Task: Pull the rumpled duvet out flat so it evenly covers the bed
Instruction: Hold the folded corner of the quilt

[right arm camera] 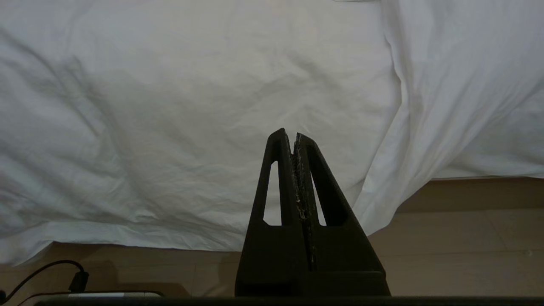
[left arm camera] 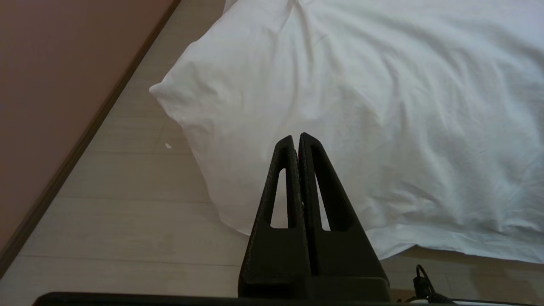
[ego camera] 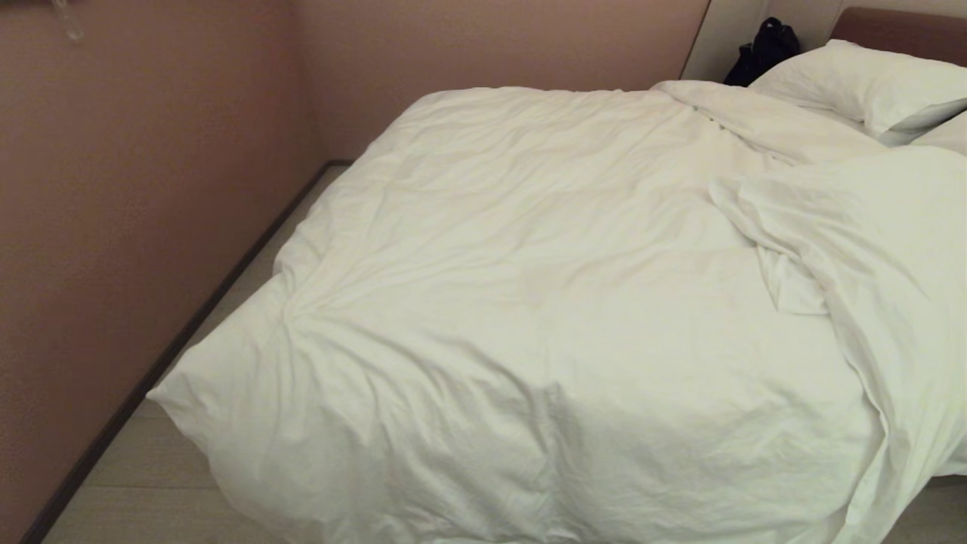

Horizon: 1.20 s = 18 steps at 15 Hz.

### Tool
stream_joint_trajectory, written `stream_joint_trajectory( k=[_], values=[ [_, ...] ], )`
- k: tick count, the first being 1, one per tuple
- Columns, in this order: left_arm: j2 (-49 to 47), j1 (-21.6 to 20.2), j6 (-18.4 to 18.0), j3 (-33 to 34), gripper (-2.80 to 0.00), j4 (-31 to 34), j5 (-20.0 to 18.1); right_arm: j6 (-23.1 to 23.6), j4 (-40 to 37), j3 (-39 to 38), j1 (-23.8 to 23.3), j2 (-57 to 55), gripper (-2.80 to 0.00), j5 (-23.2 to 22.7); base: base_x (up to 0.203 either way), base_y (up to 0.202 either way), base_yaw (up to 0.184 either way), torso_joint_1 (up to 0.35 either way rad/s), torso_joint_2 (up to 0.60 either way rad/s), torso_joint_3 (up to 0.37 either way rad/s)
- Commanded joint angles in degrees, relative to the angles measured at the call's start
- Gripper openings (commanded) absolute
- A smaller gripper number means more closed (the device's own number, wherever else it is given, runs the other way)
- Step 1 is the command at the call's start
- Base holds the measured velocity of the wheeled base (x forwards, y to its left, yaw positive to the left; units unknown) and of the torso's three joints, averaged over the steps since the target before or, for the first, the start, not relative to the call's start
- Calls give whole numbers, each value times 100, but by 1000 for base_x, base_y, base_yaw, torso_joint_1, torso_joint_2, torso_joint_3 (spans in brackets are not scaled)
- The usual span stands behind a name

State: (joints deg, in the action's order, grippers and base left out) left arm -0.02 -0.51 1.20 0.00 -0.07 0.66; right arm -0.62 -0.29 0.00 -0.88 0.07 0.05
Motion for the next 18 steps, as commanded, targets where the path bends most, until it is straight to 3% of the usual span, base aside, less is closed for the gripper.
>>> stream_joint_trajectory(
  k=[1,18],
  values=[
    [2,-2,3,0,-280,-1,-4,1,3,0,0,-7,-280,4,-56,0,1,-12,-4,4],
    [2,-2,3,0,-280,-1,4,1,3,0,0,-7,-280,-5,0,0,0,0,0,0]
  ],
)
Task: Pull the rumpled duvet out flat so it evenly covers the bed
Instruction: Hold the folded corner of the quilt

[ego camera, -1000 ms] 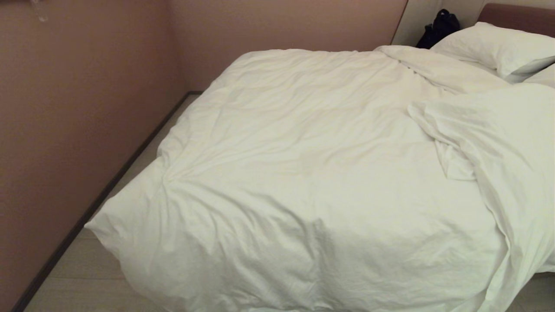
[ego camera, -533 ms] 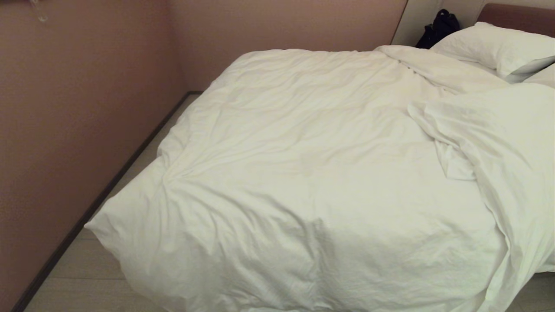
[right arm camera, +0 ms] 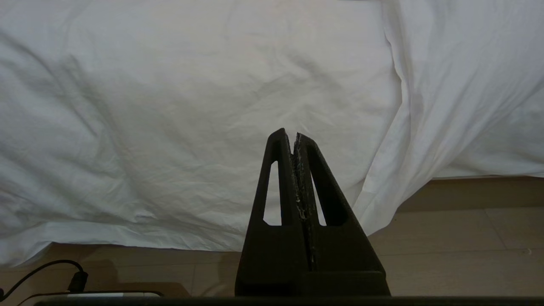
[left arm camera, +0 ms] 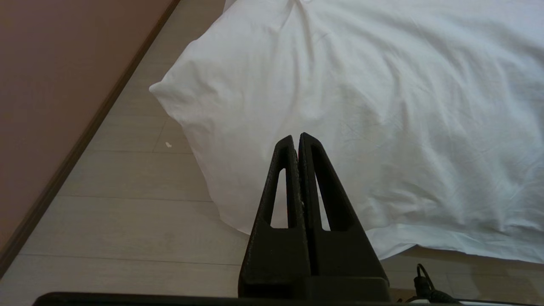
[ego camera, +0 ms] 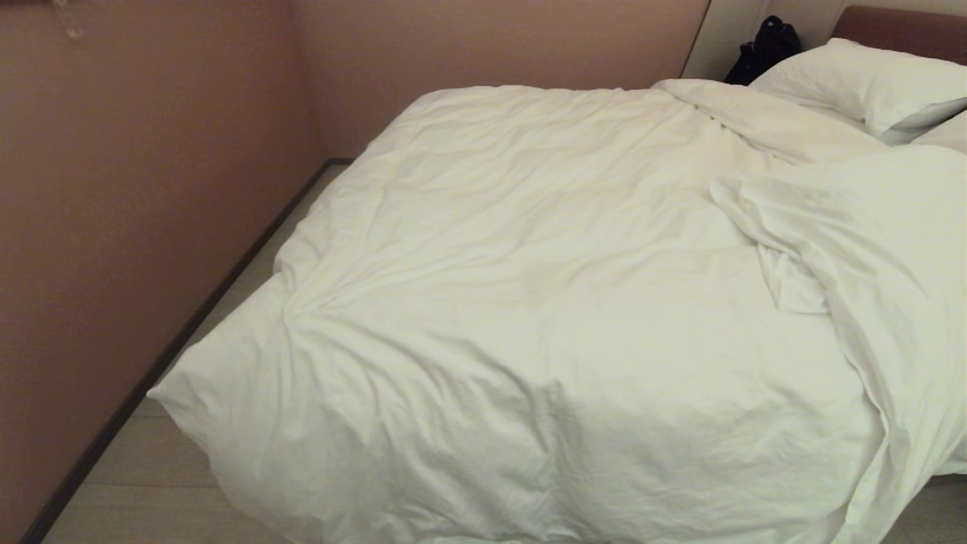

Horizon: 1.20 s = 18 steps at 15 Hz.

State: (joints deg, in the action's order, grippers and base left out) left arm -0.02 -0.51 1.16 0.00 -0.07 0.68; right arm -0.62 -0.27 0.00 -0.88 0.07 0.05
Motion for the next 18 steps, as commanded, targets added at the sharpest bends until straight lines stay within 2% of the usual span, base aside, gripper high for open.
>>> stream_joint_trajectory(
  k=[1,12,15,18],
  values=[
    [2,-2,7,0,-280,-1,2,1,0,0,0,-7,-280,-5,0,0,0,0,0,0],
    [2,-2,7,0,-280,-1,2,1,0,0,0,-7,-280,4,0,0,0,0,0,0],
    [2,-2,7,0,-280,-1,2,1,0,0,0,-7,-280,4,3,-95,-7,6,3,0],
    [2,-2,7,0,-280,-1,2,1,0,0,0,-7,-280,-5,0,-193,0,0,1,3]
  ],
)
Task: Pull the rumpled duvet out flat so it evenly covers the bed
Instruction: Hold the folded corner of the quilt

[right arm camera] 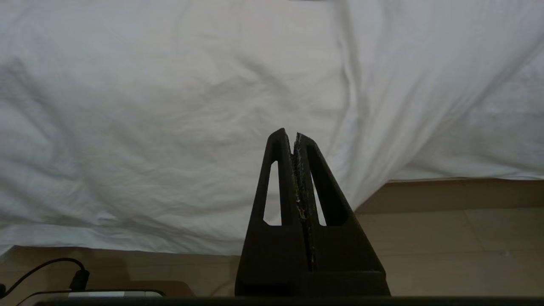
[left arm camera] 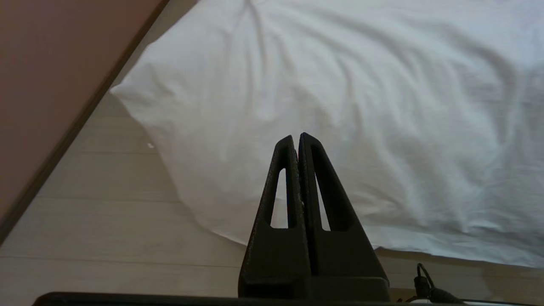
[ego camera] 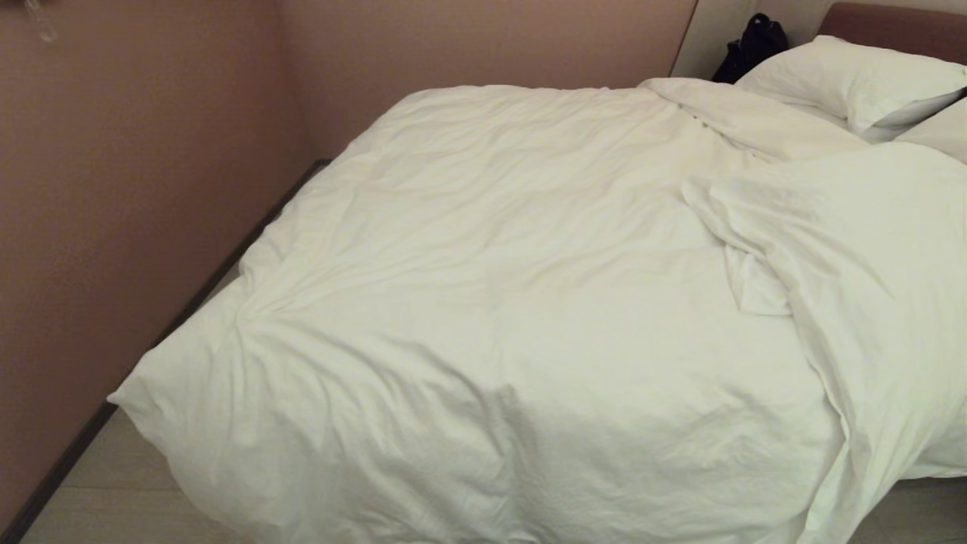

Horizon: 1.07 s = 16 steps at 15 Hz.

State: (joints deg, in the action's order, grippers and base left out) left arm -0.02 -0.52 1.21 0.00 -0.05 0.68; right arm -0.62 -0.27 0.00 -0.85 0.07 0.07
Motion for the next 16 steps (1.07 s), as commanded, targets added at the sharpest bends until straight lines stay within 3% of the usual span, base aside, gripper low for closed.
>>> stream_joint_trajectory(
  k=[1,16],
  values=[
    [2,0,2,0,-280,-4,2,0,0,0,-3,-7,-280,-7,0,-195,-1,2,-2,3],
    [2,0,2,0,-280,-4,2,0,0,0,-3,-7,-280,2,0,-195,-1,2,2,2]
  ],
)
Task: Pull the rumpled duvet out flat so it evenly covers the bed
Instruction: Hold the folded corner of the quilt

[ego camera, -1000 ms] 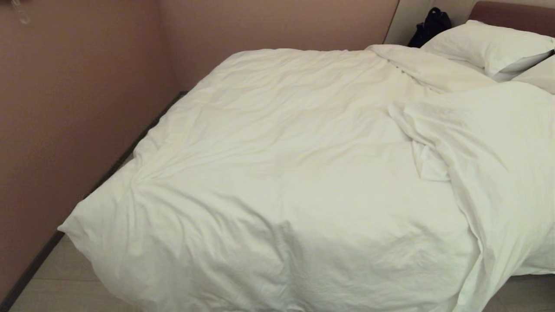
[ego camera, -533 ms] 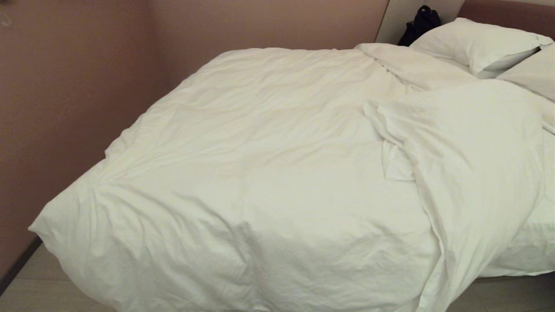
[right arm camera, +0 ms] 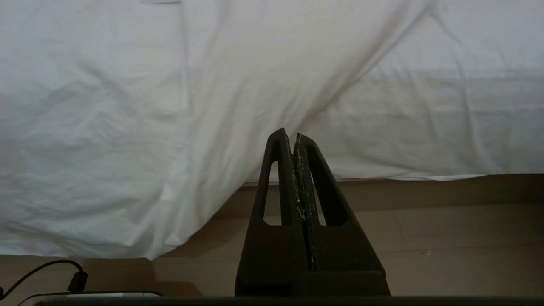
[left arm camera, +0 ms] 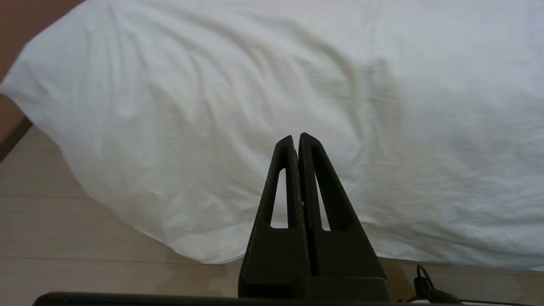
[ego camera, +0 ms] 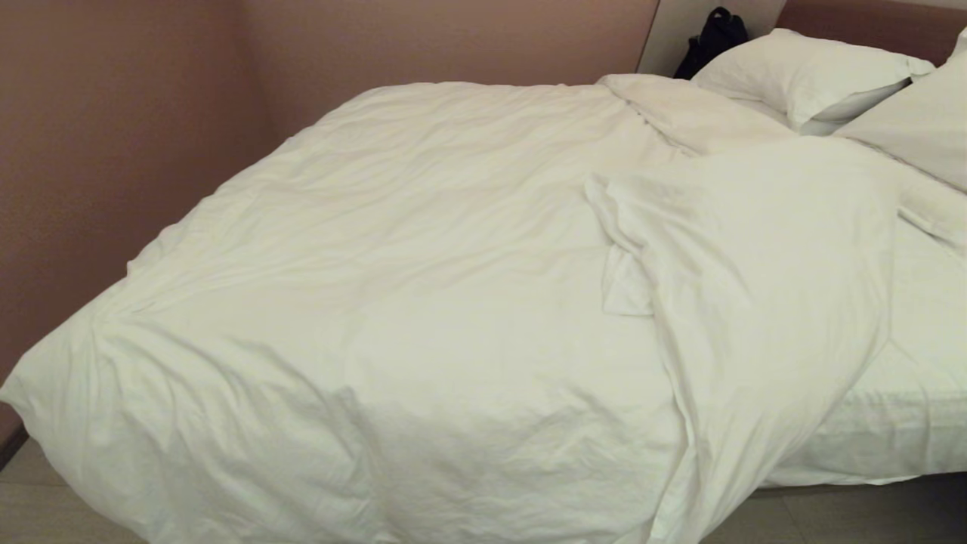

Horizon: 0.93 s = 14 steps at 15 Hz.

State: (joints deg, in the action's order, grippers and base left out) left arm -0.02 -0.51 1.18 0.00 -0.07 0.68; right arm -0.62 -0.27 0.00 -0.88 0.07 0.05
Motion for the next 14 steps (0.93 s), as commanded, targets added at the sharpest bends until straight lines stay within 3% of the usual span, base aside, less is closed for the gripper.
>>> stream_joint_trajectory(
  k=[1,14],
  values=[
    [2,-2,5,0,-280,-1,-7,1,0,0,0,-7,-280,4,0,-196,1,2,5,2],
    [2,-2,14,0,-280,-7,-7,1,0,0,0,-7,-280,0,0,-195,1,2,1,1]
  ],
)
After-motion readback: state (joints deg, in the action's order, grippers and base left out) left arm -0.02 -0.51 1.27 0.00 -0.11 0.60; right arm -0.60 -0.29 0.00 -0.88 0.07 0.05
